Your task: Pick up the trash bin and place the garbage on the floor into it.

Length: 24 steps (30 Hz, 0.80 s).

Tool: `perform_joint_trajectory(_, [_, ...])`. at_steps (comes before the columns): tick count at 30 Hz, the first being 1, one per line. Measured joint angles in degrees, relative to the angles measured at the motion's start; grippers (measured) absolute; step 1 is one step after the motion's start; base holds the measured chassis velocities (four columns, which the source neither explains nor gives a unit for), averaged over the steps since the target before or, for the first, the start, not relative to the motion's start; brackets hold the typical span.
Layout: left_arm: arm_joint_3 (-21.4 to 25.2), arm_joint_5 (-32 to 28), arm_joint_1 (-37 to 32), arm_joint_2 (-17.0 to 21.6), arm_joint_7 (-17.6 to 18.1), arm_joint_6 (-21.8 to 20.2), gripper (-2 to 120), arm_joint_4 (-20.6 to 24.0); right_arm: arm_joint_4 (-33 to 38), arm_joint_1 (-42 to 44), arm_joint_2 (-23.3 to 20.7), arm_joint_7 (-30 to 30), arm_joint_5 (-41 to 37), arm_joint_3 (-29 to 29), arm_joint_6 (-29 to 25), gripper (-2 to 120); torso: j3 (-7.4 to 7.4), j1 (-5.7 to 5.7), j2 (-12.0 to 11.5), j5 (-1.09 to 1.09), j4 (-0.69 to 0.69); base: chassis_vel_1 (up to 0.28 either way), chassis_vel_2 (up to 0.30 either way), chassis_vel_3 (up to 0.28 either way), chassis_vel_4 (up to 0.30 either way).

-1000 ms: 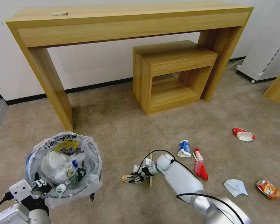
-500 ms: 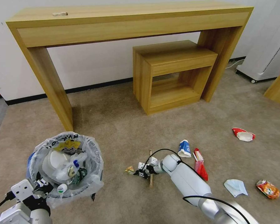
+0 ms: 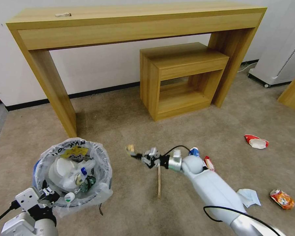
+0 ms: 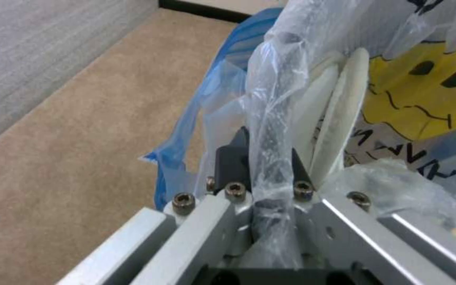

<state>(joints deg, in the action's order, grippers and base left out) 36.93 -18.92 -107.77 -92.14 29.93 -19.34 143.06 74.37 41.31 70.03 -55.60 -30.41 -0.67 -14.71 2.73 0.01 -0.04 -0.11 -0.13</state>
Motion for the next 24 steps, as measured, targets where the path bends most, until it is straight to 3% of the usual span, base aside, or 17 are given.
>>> perform_joint_trajectory(3, [-0.99, 0.06, 0.69, 0.00, -0.08, -0.09, 0, -1.35, 4.77, -0.24, -0.53, -1.12, -8.51, -0.75, 0.02, 0, 0.01, 0.00, 0.00, -0.01, 0.00, 0.000, 0.000, 0.000, 0.000])
perform_joint_trajectory(5, [-1.15, 0.11, 0.79, 0.00, -0.10, -0.09, 0, -1.61, 5.37, -0.49, -0.44, -1.50, -9.71, -1.00, 0.16, 0, 0.01, 0.00, 0.00, 0.00, 0.00, 0.000, 0.000, 0.000, 0.000])
perform_joint_trajectory(10, [-2.96, 1.53, 1.63, 0.00, -0.37, -0.10, 0, -4.66, 8.65, -4.02, 2.43, -2.81, -18.06, -7.17, 1.56, 0, 0.00, 0.00, -0.01, -0.01, 0.02, 0.000, 0.000, 0.000, 0.000])
perform_joint_trajectory(17, [-3.71, 2.08, 2.69, 0.00, -0.63, -0.09, 0, -6.21, 6.51, -8.68, 6.27, -3.09, -16.38, -14.69, 2.02, 0, 0.01, 0.00, 0.00, -0.02, 0.02, 0.000, 0.000, 0.000, 0.000])
perform_joint_trajectory(24, [-3.84, 1.84, 2.74, 0.00, -0.68, -0.09, 0, -5.68, 1.50, -11.55, 8.58, -2.94, -7.57, -18.58, 1.58, 0, 0.01, 0.00, 0.00, -0.01, 0.02, 0.000, 0.000, 0.000, 0.000])
